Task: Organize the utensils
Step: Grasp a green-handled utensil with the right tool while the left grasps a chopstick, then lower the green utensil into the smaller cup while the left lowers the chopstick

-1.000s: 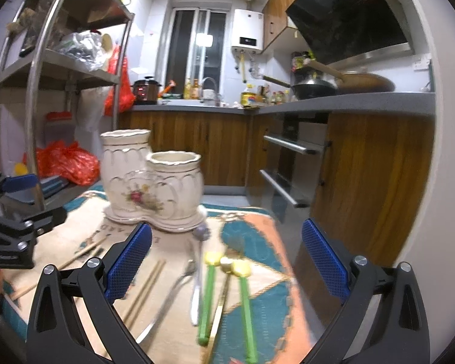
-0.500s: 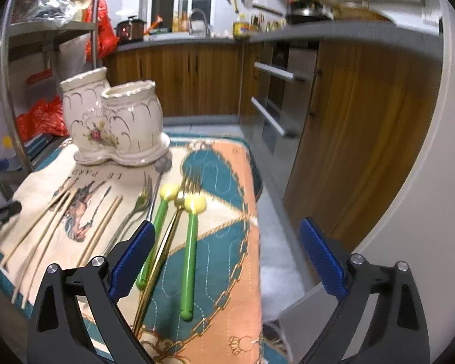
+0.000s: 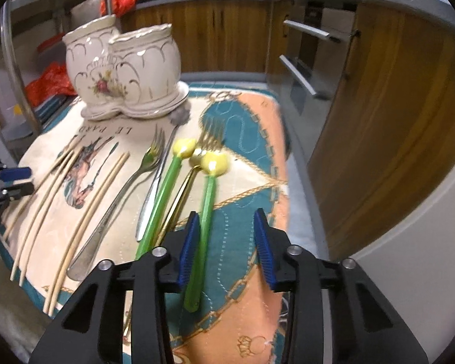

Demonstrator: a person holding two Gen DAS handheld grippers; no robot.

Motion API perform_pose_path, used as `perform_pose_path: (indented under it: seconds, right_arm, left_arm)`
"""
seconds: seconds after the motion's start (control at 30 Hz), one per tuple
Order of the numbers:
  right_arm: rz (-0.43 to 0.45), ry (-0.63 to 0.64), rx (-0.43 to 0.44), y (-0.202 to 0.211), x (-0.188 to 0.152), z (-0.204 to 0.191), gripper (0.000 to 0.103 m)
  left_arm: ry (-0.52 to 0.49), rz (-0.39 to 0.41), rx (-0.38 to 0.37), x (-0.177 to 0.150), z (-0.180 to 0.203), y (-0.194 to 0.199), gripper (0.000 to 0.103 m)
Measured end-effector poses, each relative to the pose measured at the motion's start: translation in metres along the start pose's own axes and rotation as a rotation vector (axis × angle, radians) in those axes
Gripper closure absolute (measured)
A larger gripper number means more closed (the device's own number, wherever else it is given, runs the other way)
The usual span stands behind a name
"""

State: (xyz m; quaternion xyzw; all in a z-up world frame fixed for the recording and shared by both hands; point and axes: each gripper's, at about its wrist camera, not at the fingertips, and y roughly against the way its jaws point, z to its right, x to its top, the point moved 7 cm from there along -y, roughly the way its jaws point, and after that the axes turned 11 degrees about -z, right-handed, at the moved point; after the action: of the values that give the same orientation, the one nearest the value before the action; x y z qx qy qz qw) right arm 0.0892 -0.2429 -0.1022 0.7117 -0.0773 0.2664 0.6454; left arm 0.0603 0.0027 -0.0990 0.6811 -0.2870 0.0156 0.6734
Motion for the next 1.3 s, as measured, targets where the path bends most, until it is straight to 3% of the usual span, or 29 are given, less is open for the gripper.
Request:
perform_pose_path:
  seconds: [0.17,0.2,0.27,0.3,0.5,0.7,0.97,1.3]
  right_arm:
    - [-0.047,0.024,0.029,-0.013,0.008,-0.004,0.069]
    - [-0.049,0.025,0.033,-0.014,0.011,-0.006,0.075]
    - [-0.049,0.022,0.04,-0.016,0.015,-0.006,0.086]
    - [-0.051,0.023,0.047,-0.016,0.016,-0.007,0.09]
    - [-0.01,0.025,0.049,-0.01,0.016,-0.008,0.092]
    - [0.127,-0.003,0.094,0.024,0.029,-0.008,0.092]
    - [0.329,-0.022,0.22,0.067,0.074,-0.024,0.092]
    - [0.499,-0.089,0.387,0.087,0.164,-0.052,0.092]
  left_arm:
    - [-0.033,-0.033,-0.008,0.008,0.005,-0.01,0.075]
    - [-0.029,-0.037,-0.015,0.01,0.004,-0.012,0.076]
    - [-0.013,-0.045,-0.033,0.015,0.002,-0.013,0.091]
    - [-0.008,-0.046,-0.037,0.017,0.001,-0.014,0.093]
    - [-0.036,-0.023,-0.023,0.015,0.001,-0.012,0.097]
    - [-0.025,0.093,-0.037,0.019,-0.008,0.012,0.097]
    - [0.008,0.332,-0.085,0.043,-0.023,0.07,0.097]
    - [0.08,0.605,-0.163,0.131,-0.056,0.143,0.097]
